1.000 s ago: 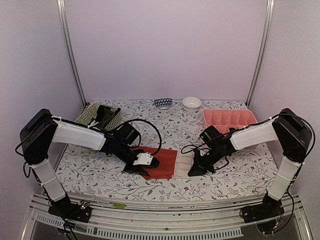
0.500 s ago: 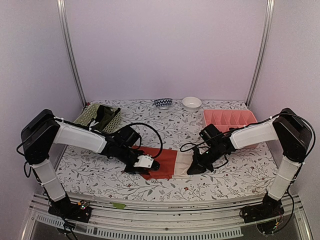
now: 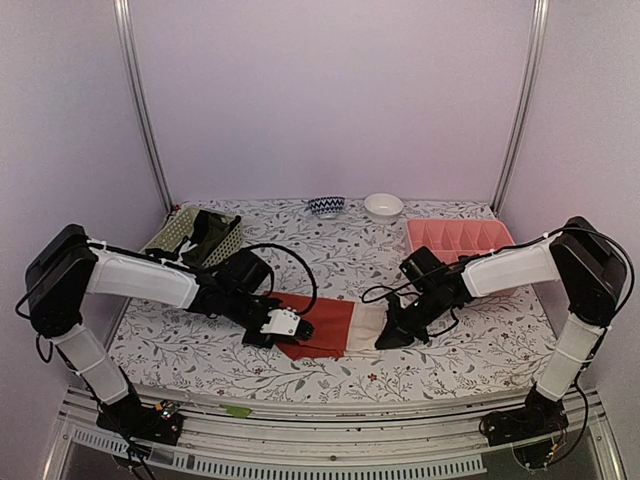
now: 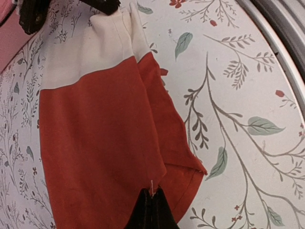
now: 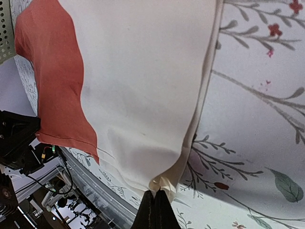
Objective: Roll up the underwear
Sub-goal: Smooth out the underwear at the center of the board.
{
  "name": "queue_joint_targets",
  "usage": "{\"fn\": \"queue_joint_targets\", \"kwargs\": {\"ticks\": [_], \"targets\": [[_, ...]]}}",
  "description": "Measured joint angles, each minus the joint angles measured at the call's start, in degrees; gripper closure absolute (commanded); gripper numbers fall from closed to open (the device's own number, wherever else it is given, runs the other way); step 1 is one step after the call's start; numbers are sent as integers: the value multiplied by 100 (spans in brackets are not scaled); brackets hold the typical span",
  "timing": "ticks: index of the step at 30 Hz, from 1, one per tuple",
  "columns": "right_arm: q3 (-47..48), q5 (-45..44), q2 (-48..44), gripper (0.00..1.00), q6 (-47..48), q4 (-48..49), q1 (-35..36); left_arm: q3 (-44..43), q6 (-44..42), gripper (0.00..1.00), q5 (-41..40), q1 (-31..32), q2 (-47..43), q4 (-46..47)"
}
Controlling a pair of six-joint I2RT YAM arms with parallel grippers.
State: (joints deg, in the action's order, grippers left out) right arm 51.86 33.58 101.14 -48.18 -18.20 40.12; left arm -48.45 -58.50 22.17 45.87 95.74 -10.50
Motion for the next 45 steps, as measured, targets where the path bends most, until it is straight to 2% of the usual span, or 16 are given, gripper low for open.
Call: {"fn": "queue_joint_targets", "kwargs": {"ticks": [19, 24, 29, 33, 39, 42, 45], "targets": [[37, 107, -203, 100, -11, -146, 168, 142, -225, 100, 142, -17, -350, -385], [37, 127, 33, 100, -52, -42, 227, 149, -269, 80, 153, -17, -240, -404], [37, 101, 66, 100, -70, -68, 225, 188, -258, 70, 162, -20, -199, -483], [20, 72, 61, 93, -76, -96, 225, 262, -236, 66, 234, -57, -236, -566], [-57, 7, 61, 89, -92, -109, 225, 264, 15, 63, 396, -297, -487, -688], [-162, -7, -15, 72, -109, -114, 225, 227, 214, 62, 494, -592, -623, -789], [-170, -107, -201, 59, -101, -236, 225, 59, 507, 61, 638, -1008, -636, -905]]}}
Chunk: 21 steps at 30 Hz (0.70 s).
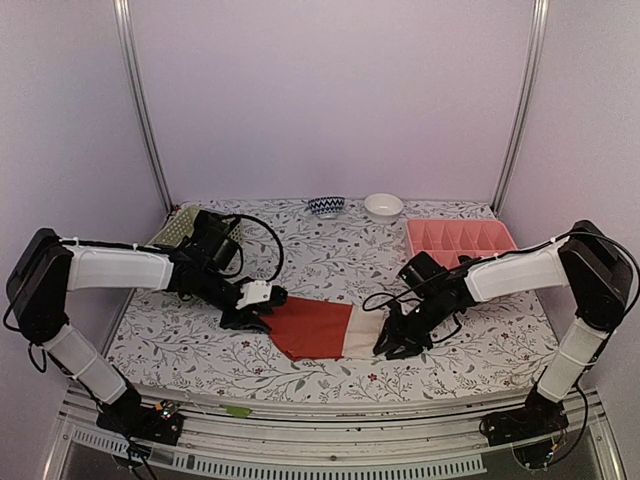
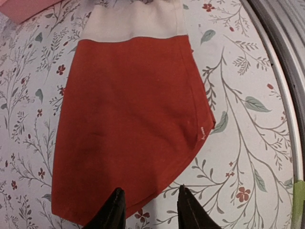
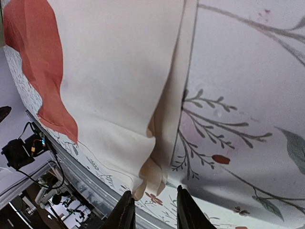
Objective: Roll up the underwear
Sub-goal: Smooth out the underwear at the center of the board.
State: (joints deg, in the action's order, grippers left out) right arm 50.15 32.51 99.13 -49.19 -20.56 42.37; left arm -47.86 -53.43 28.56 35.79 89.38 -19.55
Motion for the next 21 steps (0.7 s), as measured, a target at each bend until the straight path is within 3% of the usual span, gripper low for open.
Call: {"fn": "queue_joint_targets", "kwargs": {"ticks": [5, 10, 15, 21], "targets": [[352, -302, -293, 56, 107, -413, 0, -492, 557, 62, 22, -605, 116, -149], [1250, -518, -232, 55, 339, -544, 0, -1377, 1084, 64, -232, -920, 909, -280], [2127, -529, 560, 55, 599, -455, 0, -2188, 1392, 66, -450, -1086, 1915, -531], [2337, -527, 1307, 56, 901, -509, 0, -2328, 1486, 67, -704, -1095, 2262, -809]]}}
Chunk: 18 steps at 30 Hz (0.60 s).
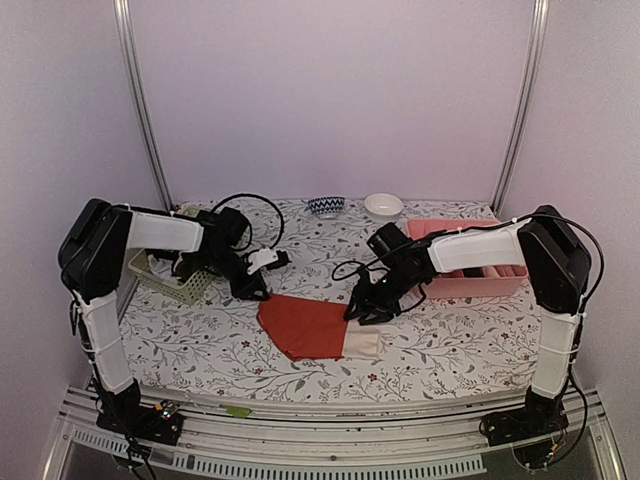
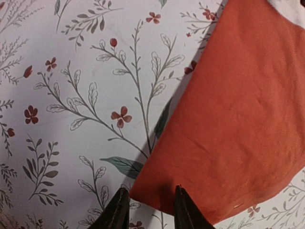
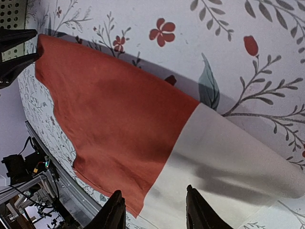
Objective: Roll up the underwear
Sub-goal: Smooth out the underwear at the center of the board.
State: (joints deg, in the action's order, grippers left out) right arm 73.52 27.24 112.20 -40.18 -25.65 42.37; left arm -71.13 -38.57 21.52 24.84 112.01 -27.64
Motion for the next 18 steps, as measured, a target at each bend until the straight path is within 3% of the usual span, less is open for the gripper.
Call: {"fn": "queue_joint_targets", "kwargs": {"ticks": [12, 18], "targets": [[-437, 44, 24, 58, 522, 85, -2, 1497, -339, 68, -697, 2, -918, 542], [-245, 192, 42, 57, 914, -35, 92, 1764, -203, 62, -927, 2, -1152, 719]]}}
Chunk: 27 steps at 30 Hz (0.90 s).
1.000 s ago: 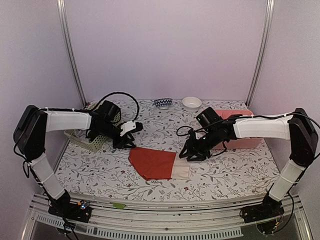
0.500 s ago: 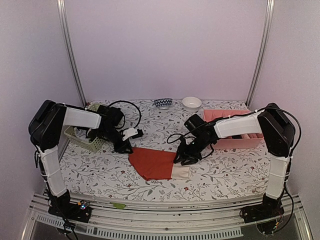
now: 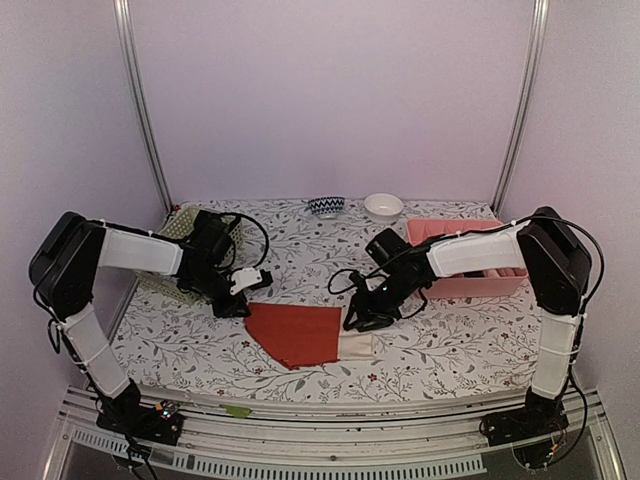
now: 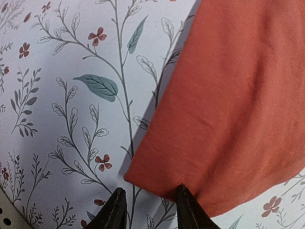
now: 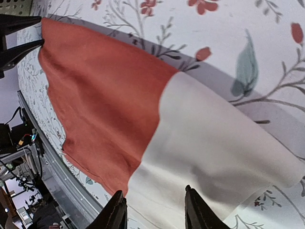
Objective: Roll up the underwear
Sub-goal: Smooth out the underwear at the center of the board.
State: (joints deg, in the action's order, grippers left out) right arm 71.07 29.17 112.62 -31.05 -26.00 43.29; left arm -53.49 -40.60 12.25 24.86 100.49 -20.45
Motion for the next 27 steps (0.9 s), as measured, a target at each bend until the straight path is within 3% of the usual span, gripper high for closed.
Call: {"fn": "queue_joint_targets", "kwargs": {"ticks": [7, 14, 20, 27], "targets": [[269, 186, -186, 60, 260, -17, 74, -186, 144, 61, -50, -13, -116, -256], [234, 227, -487, 66, 282, -13, 74, -380, 149, 67, 627, 96, -533, -393], [197, 225, -483, 65, 267, -9, 68, -396, 177, 73, 1222, 343, -61, -542], [33, 221, -522, 62, 315, 26, 2, -428, -37, 74, 1235, 221, 407, -673]]}}
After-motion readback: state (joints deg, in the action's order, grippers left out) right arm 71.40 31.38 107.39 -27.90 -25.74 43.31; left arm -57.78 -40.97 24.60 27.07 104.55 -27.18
